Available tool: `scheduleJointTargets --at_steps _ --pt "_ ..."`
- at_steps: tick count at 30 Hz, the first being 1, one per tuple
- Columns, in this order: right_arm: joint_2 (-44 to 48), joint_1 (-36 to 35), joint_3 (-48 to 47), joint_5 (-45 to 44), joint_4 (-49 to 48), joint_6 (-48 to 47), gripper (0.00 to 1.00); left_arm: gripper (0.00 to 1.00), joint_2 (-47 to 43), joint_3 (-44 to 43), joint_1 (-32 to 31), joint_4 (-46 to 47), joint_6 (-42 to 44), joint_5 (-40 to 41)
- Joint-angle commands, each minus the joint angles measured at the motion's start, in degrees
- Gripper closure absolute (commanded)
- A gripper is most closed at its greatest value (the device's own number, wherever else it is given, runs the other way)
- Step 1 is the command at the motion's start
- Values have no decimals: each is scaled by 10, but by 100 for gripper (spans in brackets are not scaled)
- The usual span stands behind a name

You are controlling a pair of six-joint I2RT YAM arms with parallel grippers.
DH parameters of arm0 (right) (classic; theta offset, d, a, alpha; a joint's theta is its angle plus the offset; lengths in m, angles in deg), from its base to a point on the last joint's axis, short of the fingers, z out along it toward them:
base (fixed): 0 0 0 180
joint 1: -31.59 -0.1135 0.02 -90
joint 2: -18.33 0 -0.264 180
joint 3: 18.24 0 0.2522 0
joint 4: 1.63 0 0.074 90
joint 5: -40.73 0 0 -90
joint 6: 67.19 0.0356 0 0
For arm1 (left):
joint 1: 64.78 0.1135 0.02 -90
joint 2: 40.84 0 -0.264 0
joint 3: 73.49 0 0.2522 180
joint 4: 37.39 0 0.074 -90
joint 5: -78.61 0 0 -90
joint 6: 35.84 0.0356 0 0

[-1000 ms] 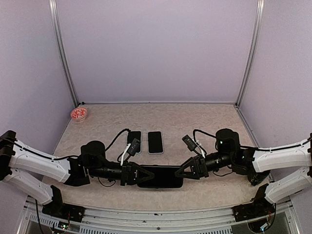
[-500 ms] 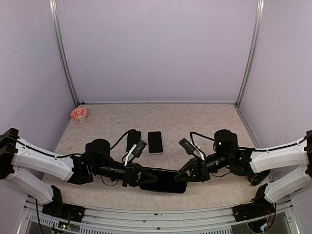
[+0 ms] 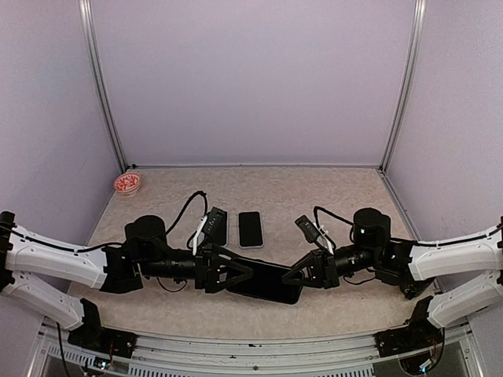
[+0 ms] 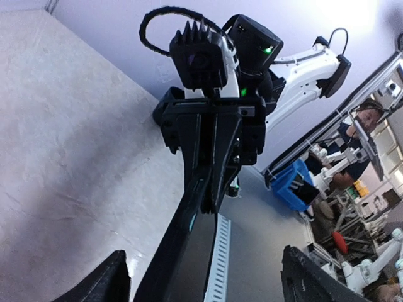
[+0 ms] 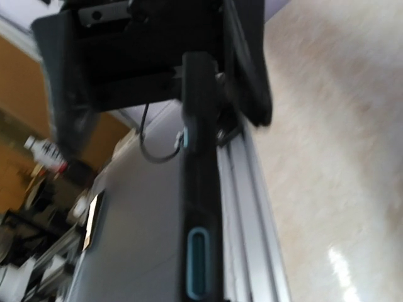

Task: Put the phone into the phone case
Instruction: Pass from the left arm to the right, then adjust the phone with the phone case.

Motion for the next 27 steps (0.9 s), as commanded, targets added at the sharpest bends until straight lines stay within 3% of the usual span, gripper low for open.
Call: scheduleJointTargets --at_steps 1,3,9,20,23,27 --pt "61 -5 5 -73 -28 5 100 7 -59 21 14 5 -1 80" --pt "80 -5 6 -106 -19 7 100 1 -85 34 21 9 -10 99" --pt "128 -5 22 -196 -23 17 100 1 -88 63 26 49 -50 114" --pt "155 -5 28 -245 -27 19 100 1 38 5 10 160 -82 51" --pt "160 -5 31 -249 -30 22 100 4 81 -14 8 191 -88 39" --pt "172 -5 38 -253 -32 26 100 15 118 -24 9 232 -95 35"
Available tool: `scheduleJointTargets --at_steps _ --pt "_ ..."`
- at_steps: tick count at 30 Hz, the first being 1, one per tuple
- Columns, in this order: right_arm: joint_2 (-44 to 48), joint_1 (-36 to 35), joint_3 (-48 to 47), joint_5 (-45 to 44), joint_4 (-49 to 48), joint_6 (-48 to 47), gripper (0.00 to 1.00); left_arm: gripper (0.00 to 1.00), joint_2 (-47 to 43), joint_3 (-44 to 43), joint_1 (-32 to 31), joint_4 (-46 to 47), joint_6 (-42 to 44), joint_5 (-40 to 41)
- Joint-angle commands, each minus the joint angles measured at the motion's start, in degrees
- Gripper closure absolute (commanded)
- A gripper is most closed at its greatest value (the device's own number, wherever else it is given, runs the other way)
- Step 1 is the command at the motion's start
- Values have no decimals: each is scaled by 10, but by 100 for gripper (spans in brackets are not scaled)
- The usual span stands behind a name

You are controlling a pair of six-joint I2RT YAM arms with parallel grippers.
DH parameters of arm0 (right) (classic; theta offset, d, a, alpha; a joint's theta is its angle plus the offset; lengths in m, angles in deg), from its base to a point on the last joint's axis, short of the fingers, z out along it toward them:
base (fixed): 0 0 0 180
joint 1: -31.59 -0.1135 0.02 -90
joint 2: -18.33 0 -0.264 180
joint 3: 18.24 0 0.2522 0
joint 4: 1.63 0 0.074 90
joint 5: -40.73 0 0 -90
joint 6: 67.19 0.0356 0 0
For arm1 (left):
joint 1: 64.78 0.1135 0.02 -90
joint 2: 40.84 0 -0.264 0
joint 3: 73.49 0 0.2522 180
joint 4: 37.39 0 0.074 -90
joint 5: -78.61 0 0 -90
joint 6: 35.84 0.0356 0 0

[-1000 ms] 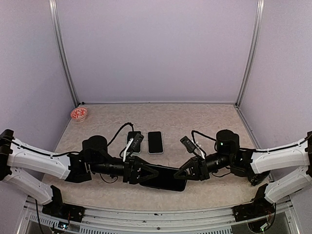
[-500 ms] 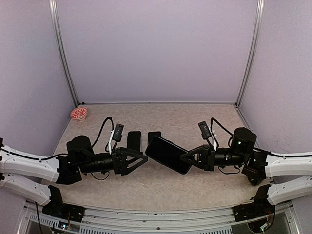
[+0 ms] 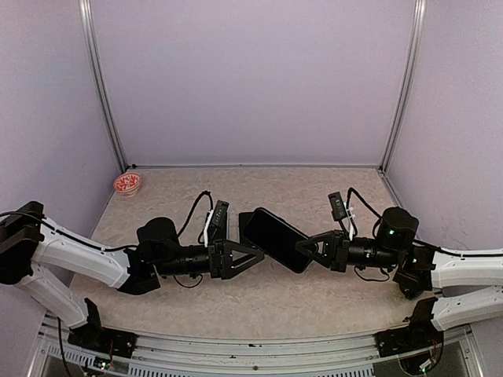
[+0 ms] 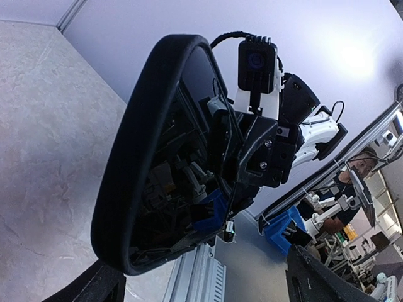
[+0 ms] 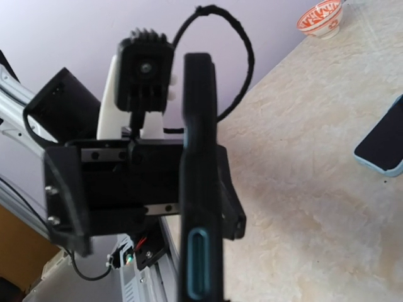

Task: Put the phone into the phone case
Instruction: Adjust the phone with the phone case.

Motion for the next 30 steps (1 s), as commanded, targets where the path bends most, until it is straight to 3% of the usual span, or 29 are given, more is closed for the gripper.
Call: scheduleJointTargets --at_steps 1,8,15,20,23,30 --pt "29 -5 7 -11 -38 8 100 17 31 -21 -2 72 -10 -17" --pt "32 -5 14 -5 -46 13 100 36 67 -35 4 101 -17 -26" --pt "31 -5 23 -9 -67 26 100 72 77 -34 10 131 -28 -31" --pt "38 -5 25 -8 -79 33 100 91 77 -34 8 133 -29 -37" --pt "42 -5 28 -11 -85 39 100 95 75 -30 8 135 -28 -38" --pt "49 6 34 6 -107 58 100 95 60 -18 10 140 -17 -54"
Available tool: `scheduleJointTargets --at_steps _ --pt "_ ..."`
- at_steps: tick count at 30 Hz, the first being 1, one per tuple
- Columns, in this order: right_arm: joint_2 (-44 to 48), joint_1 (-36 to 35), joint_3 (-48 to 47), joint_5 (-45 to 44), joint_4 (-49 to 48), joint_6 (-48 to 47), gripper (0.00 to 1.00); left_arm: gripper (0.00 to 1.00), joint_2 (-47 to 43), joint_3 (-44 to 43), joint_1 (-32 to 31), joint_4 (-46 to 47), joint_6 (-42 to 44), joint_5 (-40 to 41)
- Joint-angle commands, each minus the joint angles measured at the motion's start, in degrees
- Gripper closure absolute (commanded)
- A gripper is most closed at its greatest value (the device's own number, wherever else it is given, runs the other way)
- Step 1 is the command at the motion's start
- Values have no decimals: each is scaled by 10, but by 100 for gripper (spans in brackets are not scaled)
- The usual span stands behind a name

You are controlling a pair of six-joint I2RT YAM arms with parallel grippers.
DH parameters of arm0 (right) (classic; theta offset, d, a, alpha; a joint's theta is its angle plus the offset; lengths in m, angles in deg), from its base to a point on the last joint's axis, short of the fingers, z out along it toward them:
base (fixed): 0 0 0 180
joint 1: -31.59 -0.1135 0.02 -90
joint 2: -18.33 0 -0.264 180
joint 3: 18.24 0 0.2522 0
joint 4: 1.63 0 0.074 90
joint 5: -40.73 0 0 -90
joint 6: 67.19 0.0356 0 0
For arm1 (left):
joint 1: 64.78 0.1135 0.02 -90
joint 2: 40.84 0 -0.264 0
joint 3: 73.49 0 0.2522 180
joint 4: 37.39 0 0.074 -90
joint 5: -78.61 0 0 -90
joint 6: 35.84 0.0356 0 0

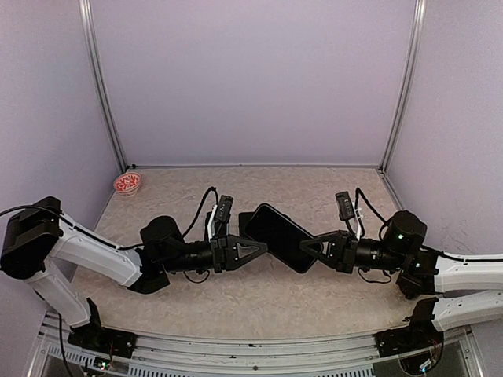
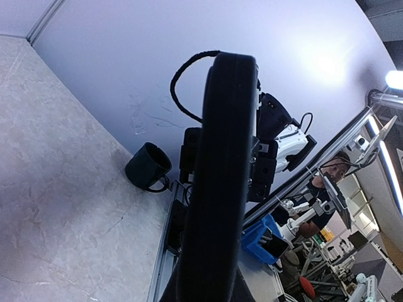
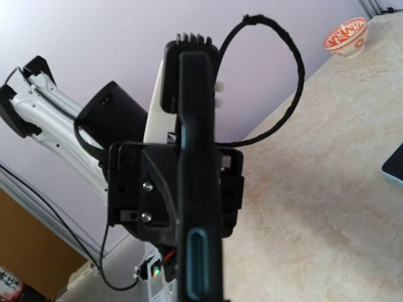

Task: Put the phone into the phone case
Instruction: Adjust the phone with the phone case.

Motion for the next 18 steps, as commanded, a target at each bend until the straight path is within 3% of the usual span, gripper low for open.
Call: scheduleJointTargets --at_steps 1,12,15,18 --pt "19 10 10 6 -67 29 100 94 -16 7 -1 13 25 -15" --pt "29 65 41 60 -149 106 100 85 -60 29 -1 -21 55 -20" --pt "26 68 42 64 -158 112 100 69 -75 32 1 -36 62 -16" --pt "26 71 41 62 -159 116 100 42 -90 38 4 -49 65 -11"
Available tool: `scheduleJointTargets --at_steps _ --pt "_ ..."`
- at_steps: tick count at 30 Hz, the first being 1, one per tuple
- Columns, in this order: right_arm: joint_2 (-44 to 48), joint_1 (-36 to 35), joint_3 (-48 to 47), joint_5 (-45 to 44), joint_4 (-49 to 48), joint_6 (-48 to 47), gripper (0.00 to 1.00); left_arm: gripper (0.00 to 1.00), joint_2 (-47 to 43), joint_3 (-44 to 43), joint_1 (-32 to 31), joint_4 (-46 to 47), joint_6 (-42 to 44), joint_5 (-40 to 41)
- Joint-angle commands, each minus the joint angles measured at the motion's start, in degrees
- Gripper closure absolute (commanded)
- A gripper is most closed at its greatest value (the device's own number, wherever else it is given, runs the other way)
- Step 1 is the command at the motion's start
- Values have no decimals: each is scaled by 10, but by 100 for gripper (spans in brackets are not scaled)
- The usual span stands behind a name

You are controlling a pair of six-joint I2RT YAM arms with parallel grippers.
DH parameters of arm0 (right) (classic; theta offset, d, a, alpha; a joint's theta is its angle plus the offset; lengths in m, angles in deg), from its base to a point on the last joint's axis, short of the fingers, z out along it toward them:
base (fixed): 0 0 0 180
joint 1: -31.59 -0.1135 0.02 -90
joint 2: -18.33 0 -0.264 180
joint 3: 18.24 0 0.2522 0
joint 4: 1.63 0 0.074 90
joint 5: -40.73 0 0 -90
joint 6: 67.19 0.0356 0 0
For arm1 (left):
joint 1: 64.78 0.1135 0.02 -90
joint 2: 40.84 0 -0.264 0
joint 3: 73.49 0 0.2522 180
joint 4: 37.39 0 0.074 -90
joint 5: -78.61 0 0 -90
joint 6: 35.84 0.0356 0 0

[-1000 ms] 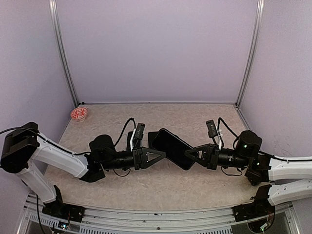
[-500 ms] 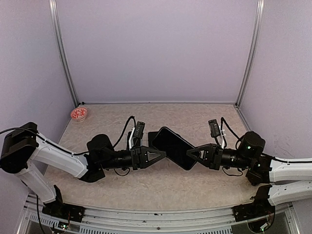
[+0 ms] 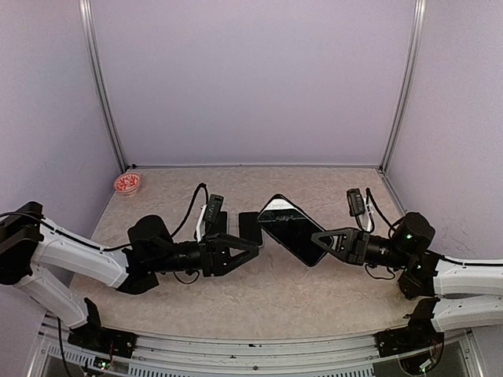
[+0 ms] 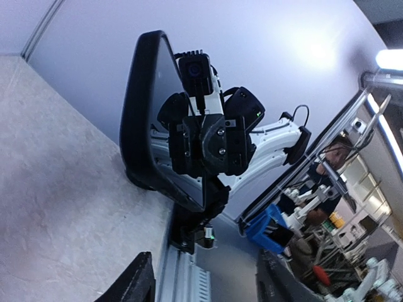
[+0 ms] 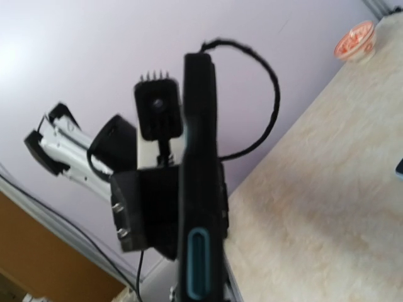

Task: Put the phone into the phone case
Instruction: Adjust the phone with the phone case, then place the phone with the phone case at the center of the board.

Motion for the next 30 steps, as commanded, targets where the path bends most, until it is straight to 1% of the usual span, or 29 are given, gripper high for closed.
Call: scheduleJointTargets --at_steps 1,2,7,12,15,18,20,26,30 --pt "15 7 -4 -11 -67 16 100 37 -29 11 6 -18 19 6" --pt "16 8 -8 -17 -54 13 100 33 -33 12 7 -25 19 11" --pt "19 8 -49 -112 96 -25 100 18 -61 20 13 -71 20 49" --pt "5 8 -68 -179 147 -42 100 10 -87 26 19 -122 27 96" --pt "-17 8 -88 -230 196 -45 100 2 -99 34 23 -128 21 107" --pt "-48 8 -107 -281 232 -49 100 1 -114 39 25 -149 21 123" --pt "-74 8 -112 -312 237 -43 100 1 -126 40 26 -170 25 134" --pt "-142 8 -131 -398 220 -20 100 1 -183 59 33 -224 25 177" --pt "-204 8 -154 -439 202 -9 100 1 -227 60 37 -295 26 220"
